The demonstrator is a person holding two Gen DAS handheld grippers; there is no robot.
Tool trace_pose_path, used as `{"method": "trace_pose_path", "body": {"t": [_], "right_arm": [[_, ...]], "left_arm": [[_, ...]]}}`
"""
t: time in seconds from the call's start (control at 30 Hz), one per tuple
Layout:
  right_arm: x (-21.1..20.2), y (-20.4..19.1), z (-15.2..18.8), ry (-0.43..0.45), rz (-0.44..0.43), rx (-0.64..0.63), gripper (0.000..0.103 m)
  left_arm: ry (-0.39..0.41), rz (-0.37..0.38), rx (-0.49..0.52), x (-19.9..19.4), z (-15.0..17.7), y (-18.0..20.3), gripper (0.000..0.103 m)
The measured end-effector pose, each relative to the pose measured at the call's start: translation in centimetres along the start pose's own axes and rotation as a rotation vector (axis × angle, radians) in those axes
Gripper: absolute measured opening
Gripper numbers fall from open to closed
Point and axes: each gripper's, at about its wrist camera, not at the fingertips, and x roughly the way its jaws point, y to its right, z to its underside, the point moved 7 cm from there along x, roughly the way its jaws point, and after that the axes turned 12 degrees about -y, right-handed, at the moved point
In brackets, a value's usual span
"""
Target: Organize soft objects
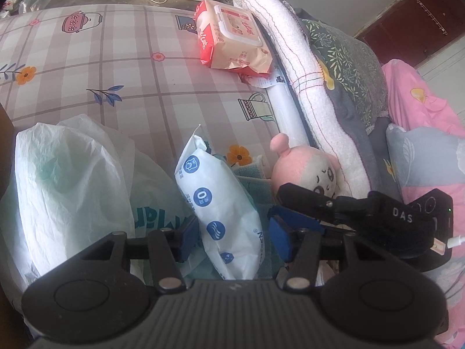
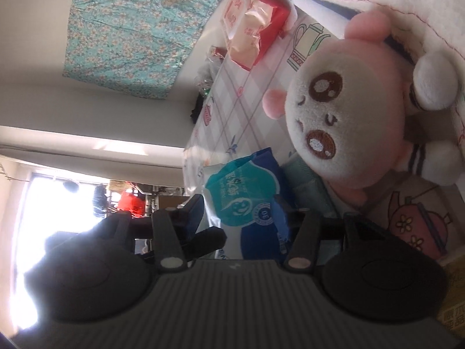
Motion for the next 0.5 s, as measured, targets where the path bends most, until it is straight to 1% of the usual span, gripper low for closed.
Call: {"method": "trace_pose_path", "body": {"t": [0.07,0.1,0.23,0.3,0.37,0.5], "right_arm": [[0.9,0.4,-0.3,-0.003,0.058,-0.004,0.051],[1.4,0.4,-0.5,-0.009,0.067,-0.005,0.051],[3.2,0.9,-1.5,-0.05,0.075,0.015,0.054],[3.9,1.0,-1.6,-0.061,0.085,0.024,0.056],[4.6,1.3,-1.8,-0.076,0.083,0.034,0.06],[4.9,2.2,-2.0,-0.098,0.05,0.073,0.063]], "left_arm": [[-0.001,0.0,-0.015,0.2,-0.2,-0.1,0.055],[-0.005,-0.003,-0.021,0.3,-0.3,-0.2,0.055],[-0.019,-0.028,-0.024,1.0,-0.6,-0.4,0.054],[-0.022,-0.04,-0.026,1.3,-0.7,-0.6,0.051],[-0.02,-0.041,-0.025,1.4,-0.8,-0.8,0.048],[-0.006,-0.042,0.0,1.2,-0.6,-0.6,0.043]]}}
